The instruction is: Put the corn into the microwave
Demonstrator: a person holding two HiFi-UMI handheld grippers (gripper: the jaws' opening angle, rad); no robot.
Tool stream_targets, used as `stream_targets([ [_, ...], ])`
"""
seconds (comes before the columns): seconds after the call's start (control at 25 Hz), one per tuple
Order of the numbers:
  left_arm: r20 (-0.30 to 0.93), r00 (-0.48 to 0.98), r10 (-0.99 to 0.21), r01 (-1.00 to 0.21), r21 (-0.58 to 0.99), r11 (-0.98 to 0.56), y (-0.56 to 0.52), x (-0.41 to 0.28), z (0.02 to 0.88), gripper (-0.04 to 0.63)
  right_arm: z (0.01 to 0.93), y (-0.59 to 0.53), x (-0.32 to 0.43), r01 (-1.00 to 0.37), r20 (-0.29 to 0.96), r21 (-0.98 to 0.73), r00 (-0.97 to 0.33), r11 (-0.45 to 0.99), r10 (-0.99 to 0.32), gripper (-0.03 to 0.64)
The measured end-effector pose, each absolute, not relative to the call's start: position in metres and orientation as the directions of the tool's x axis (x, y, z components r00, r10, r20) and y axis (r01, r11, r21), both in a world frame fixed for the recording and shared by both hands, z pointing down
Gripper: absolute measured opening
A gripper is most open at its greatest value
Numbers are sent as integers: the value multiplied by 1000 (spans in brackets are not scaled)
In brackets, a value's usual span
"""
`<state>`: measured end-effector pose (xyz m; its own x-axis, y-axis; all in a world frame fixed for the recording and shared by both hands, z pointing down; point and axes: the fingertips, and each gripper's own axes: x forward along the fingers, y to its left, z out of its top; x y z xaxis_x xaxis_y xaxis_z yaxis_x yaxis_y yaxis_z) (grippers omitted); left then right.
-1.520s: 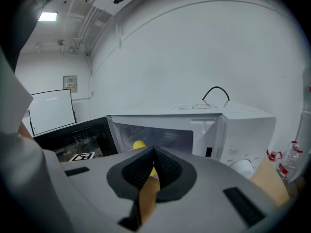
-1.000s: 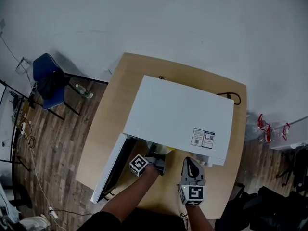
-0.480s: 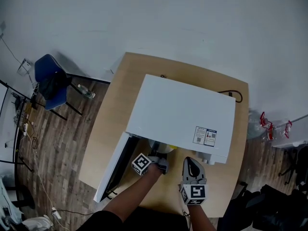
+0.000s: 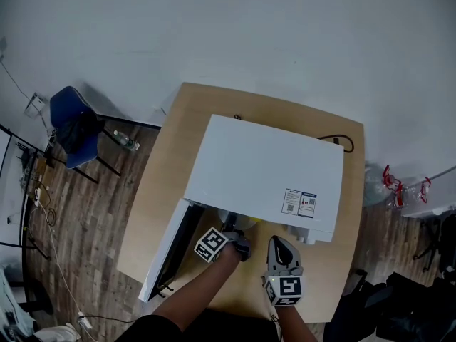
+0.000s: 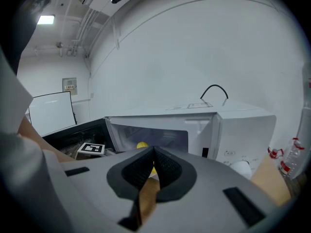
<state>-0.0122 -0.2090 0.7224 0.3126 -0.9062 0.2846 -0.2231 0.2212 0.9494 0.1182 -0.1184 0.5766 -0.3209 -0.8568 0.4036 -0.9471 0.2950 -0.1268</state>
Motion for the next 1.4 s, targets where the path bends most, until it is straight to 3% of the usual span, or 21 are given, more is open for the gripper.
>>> stream_targets([
  [0.2, 340, 316, -886, -294, 923, 249, -215, -7, 719, 192, 576, -118, 119, -947, 402, -130, -321, 294, -857, 60],
  [0.48, 323, 328, -888, -251, 936, 247, -221, -3, 717, 193, 576, -117, 121, -947, 400, -135, -321, 292, -859, 60],
  [0.76, 395, 286, -873, -260, 909, 326, -215, -9, 717, 219, 573, -116, 124, -951, 392, -132, -308, 279, -867, 60],
  [0.96, 396, 320, -860, -191, 917, 351, -212, -5, 722, 224, 572, -116, 127, -954, 384, -139, -300, 267, -873, 60],
  [1.24, 419, 321, -849, -319, 892, 320, -215, 5, 715, 293, 574, -114, 120, -950, 388, -152, -312, 273, -868, 60],
  [1.4, 402, 323, -857, -306, 901, 308, -213, 3, 715, 291, 577, -113, 117, -947, 398, -154, -322, 283, -859, 60],
])
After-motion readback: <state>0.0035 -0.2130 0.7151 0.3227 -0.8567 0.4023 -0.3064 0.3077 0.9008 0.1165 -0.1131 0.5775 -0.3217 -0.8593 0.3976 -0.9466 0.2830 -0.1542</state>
